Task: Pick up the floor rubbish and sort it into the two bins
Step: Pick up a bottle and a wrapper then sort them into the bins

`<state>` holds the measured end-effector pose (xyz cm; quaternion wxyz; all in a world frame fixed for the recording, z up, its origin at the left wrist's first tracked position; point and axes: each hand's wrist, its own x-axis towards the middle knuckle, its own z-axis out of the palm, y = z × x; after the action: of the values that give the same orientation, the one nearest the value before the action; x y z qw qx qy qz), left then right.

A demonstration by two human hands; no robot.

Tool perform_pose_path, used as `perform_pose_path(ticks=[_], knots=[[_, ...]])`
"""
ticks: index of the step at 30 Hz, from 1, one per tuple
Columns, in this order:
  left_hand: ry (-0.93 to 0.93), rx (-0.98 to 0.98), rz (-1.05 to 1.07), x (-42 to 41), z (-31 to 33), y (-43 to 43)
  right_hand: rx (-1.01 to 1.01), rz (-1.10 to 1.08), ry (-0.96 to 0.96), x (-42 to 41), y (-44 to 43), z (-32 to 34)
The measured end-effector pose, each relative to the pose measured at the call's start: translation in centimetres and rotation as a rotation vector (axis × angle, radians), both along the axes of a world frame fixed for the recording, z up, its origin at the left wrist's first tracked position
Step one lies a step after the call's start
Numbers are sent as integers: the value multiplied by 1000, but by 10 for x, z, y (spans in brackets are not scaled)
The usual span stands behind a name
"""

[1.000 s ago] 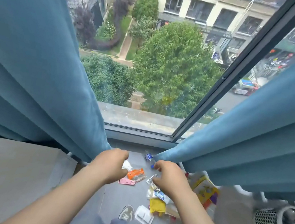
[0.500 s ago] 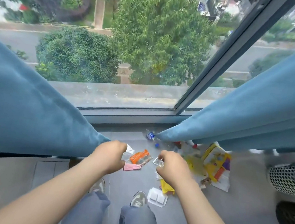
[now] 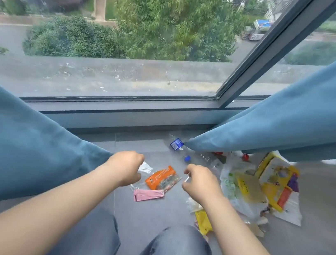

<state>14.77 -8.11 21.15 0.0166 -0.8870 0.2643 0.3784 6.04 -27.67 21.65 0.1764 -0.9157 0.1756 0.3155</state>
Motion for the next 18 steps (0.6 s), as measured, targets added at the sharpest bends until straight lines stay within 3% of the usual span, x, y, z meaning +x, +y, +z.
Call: perform_pose_path(ticks=[7, 13, 18], knots=[[-89, 28, -265, 38, -119, -31, -23, 41, -72, 39, -20, -120], [-14, -57, -217, 52, -194, -43, -51, 231, -70, 46, -31, -191], [-39, -148, -208, 48, -241, -47, -64, 225, -167, 36, -24, -225]])
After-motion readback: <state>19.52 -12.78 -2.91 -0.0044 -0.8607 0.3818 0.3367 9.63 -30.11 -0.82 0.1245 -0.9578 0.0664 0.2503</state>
